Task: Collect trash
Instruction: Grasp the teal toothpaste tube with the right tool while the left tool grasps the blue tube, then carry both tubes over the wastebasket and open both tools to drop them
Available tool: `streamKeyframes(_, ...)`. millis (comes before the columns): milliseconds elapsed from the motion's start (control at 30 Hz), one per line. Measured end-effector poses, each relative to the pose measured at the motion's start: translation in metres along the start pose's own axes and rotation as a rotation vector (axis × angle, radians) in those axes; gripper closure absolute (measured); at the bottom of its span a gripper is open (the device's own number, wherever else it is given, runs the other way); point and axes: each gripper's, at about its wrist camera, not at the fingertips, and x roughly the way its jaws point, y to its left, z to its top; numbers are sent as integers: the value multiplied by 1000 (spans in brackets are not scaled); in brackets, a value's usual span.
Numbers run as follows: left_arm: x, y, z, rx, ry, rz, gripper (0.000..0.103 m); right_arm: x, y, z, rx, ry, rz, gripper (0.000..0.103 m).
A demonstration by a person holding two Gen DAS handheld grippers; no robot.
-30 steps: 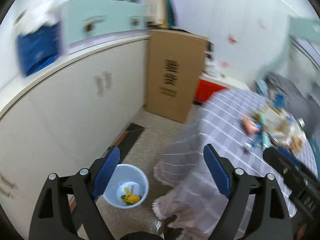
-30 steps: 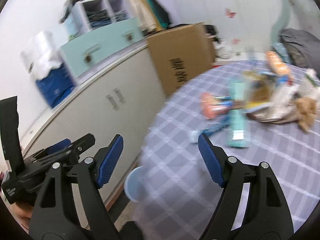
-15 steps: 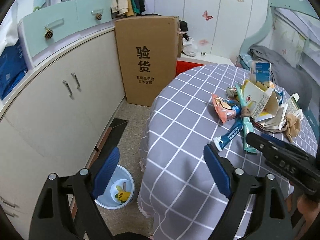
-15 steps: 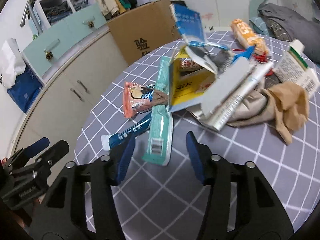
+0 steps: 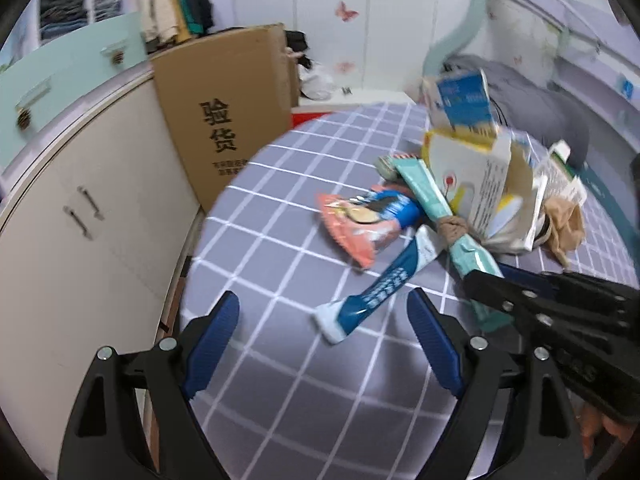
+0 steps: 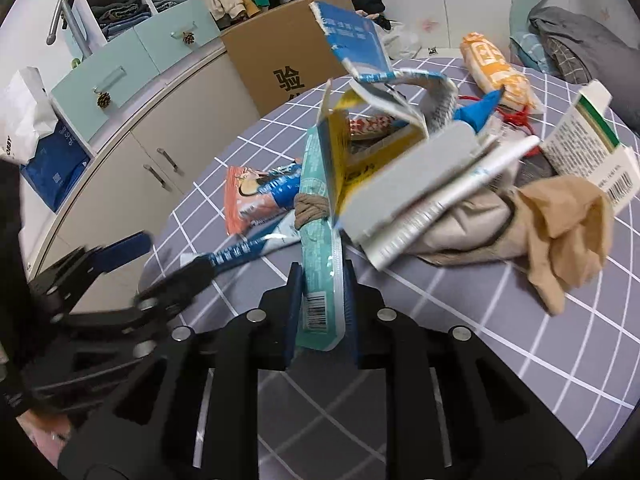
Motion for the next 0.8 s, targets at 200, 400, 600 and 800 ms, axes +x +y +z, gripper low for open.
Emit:
streamKeyframes(200, 20, -17, 7, 104, 38, -19, 39, -6, -5, -3, 3, 4, 10, 83)
streamKeyframes(400, 14, -27, 8, 140, 51, -77, 87, -9, -1, -7, 8, 3, 32, 89)
streamKeyframes(600, -8, -14, 0, 67, -1, -110, 90, -18, 5, -18, 6, 1, 66, 92)
streamKeyframes(800, -38, 8, -17, -30, -59, -95, 90, -32, 22, -29, -4, -22, 105, 93)
